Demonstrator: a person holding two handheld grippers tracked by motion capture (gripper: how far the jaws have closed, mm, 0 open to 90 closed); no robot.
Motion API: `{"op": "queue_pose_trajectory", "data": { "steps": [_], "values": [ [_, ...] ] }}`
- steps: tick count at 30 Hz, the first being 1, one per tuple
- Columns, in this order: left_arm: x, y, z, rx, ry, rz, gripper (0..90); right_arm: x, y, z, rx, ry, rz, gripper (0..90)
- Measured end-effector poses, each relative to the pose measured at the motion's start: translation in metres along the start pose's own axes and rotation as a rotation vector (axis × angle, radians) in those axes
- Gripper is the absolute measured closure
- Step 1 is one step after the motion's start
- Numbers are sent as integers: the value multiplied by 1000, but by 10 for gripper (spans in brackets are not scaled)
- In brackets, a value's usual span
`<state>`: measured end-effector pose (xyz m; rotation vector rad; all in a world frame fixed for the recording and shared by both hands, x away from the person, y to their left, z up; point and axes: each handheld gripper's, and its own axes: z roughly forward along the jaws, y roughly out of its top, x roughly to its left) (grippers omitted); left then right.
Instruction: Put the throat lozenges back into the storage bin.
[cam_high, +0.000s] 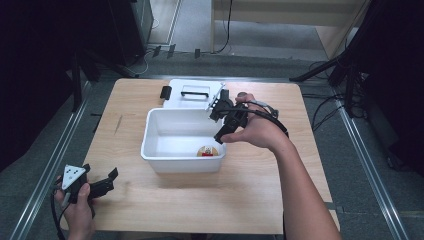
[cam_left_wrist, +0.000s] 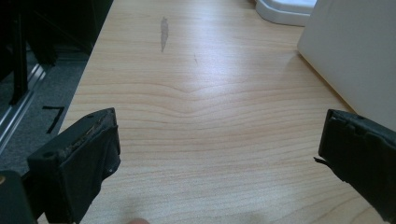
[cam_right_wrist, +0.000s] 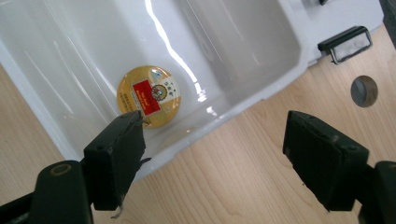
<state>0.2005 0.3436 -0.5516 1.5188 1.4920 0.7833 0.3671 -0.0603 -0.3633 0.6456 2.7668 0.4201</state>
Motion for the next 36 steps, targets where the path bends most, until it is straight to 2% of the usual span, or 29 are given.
{"op": "queue_pose_trajectory", "data": {
  "steps": [9, 18, 19, 27, 33, 36],
  "values": [
    [0, 0, 0, 0, 0, 2, 0, -10, -22, -10, -7, -22, 42, 203],
    [0, 0, 0, 5, 0, 4, 0, -18, -52, -7, -3, -26, 99, 194],
    [0, 0, 0, 5, 0, 4, 0, -20, -62, -4, -6, -28, 126, 191],
    [0, 0, 0, 4, 0, 5, 0, -24, -103, 8, -37, -29, 235, 148],
    [-1, 0, 0, 2, 1, 6, 0, -24, -136, 13, -101, -84, 326, 126],
    [-1, 0, 0, 3, 1, 6, 0, -22, -153, 16, -139, -109, 362, 58]
  ]
}}
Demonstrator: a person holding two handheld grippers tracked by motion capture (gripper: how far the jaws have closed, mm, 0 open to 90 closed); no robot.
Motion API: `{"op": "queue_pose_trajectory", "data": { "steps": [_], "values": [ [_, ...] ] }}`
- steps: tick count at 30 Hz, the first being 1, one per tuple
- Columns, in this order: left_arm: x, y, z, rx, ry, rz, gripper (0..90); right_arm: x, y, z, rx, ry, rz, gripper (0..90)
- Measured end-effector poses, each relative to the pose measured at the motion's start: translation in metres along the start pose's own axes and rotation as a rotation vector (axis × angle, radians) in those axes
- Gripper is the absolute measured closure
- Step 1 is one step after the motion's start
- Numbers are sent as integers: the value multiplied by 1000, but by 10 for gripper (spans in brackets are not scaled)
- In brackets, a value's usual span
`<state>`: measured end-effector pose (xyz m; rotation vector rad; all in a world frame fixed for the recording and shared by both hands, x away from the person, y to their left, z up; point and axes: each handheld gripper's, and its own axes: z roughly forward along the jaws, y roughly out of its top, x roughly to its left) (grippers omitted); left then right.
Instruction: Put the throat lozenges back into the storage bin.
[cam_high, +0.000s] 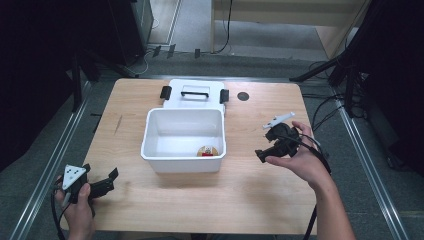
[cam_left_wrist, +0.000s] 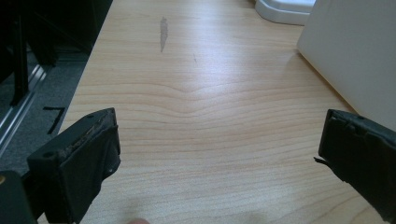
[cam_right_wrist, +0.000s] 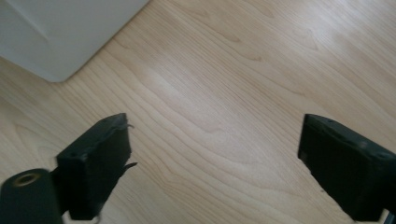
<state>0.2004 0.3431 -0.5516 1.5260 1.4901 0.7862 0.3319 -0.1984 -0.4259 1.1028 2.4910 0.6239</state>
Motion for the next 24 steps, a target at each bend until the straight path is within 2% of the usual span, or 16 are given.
{"op": "queue_pose_trajectory", "data": {
  "steps": [4, 7, 11, 15, 16, 17, 18, 20, 24],
  "values": [
    [0, 0, 0, 0, 1, 1, 0, -4, -25, 4, -36, -3, 47, 0],
    [-1, 0, 0, 1, 0, 3, 0, -5, -45, 7, -77, -15, 73, 0],
    [-1, 0, 0, 2, 1, 2, 0, -10, -71, 8, -142, -30, 154, 0],
    [-1, 0, 0, 6, 3, 10, 0, -18, -104, 10, -206, -72, 235, 0],
    [-1, 0, 0, 6, 3, 12, 0, -19, -112, 11, -219, -81, 249, 0],
    [-1, 0, 0, 6, 3, 12, 0, -19, -112, 11, -219, -81, 249, 0],
    [-2, 0, 1, 6, 6, 15, 0, -22, -128, 12, -239, -97, 277, 0],
    [-2, 0, 1, 11, -8, 7, 0, -24, -143, 13, -264, -110, 299, 0],
    [-3, 0, 1, 12, -5, 12, 0, -25, -171, 14, -305, -115, 339, 0]
  ]
}}
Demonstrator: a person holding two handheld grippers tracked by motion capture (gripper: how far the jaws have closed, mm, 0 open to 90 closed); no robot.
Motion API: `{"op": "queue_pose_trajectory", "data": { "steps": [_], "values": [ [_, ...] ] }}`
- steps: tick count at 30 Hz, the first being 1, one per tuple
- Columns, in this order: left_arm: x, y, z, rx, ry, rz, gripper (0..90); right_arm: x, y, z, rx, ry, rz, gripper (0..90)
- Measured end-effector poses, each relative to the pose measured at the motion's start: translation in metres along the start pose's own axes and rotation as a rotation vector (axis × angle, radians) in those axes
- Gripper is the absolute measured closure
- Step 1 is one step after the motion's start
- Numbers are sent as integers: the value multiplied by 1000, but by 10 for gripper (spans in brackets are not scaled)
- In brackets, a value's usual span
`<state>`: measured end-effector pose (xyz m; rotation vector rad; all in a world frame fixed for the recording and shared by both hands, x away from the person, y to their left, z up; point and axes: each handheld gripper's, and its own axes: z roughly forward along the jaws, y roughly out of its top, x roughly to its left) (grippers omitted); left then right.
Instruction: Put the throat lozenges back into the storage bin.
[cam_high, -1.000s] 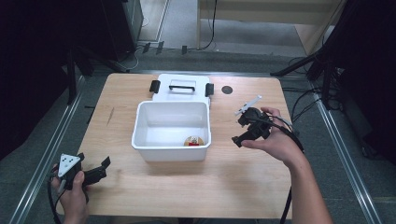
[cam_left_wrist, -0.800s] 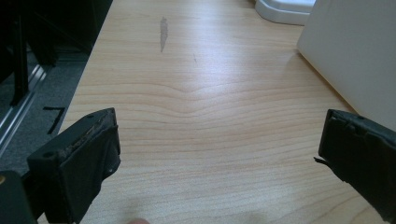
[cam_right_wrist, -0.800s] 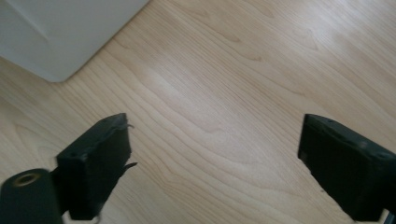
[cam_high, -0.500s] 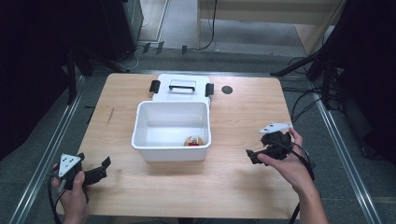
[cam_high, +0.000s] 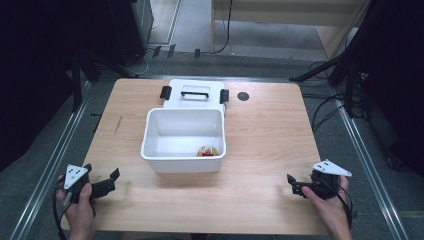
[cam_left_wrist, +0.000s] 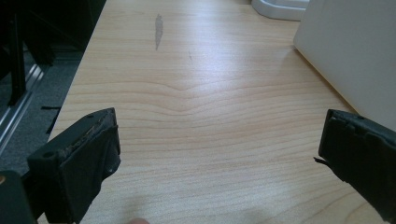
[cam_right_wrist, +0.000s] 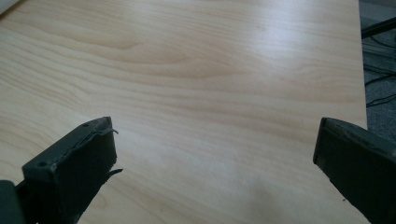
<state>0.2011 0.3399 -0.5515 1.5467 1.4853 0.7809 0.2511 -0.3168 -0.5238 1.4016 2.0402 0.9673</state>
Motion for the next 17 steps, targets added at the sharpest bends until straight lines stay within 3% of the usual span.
{"op": "queue_pose_trajectory", "data": {
  "steps": [4, 6, 8, 12, 17],
  "values": [
    [0, 0, 0, 1, -1, -1, 0, -7, -25, -6, -67, -29, 51, 0],
    [0, 0, 0, 4, 0, -1, 0, -11, -32, -8, -67, -33, 70, 0],
    [0, 0, 1, 5, 1, -3, 0, -14, -34, -12, -88, -49, 75, 7],
    [1, 1, 1, 13, 7, -17, 0, -22, -38, -12, -124, -38, 151, 23],
    [1, 1, 1, 20, 9, -17, 0, -22, -39, -12, -134, -24, 154, 23]
  ]
}}
